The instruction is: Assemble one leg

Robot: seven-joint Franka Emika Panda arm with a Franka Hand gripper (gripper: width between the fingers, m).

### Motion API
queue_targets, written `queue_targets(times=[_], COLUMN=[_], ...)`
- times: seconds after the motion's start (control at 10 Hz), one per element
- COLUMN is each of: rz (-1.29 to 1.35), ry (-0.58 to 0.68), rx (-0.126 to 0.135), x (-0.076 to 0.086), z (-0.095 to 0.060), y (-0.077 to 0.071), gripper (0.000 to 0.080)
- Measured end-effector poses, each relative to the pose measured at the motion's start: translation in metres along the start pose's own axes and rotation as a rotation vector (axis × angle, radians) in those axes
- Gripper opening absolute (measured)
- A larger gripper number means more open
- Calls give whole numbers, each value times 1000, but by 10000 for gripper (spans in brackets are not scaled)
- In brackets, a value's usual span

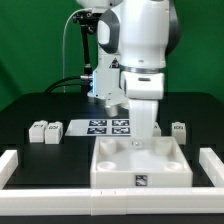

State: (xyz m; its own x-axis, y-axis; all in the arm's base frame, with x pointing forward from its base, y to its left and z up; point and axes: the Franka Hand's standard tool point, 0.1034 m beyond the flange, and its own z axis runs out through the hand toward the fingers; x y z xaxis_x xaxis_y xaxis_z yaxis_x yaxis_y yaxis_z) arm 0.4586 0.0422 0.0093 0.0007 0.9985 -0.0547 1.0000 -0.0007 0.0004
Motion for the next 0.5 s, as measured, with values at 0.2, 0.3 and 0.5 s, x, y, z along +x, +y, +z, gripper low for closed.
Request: queue_targets(times=[0.2,0.3,0.5], rz=[-15,-18,-17], ry=[5,9,13], rx=[-12,-18,-22], x=[11,14,19], z=[-1,-1,-1], y=[14,20,23], gripper=[57,57,57])
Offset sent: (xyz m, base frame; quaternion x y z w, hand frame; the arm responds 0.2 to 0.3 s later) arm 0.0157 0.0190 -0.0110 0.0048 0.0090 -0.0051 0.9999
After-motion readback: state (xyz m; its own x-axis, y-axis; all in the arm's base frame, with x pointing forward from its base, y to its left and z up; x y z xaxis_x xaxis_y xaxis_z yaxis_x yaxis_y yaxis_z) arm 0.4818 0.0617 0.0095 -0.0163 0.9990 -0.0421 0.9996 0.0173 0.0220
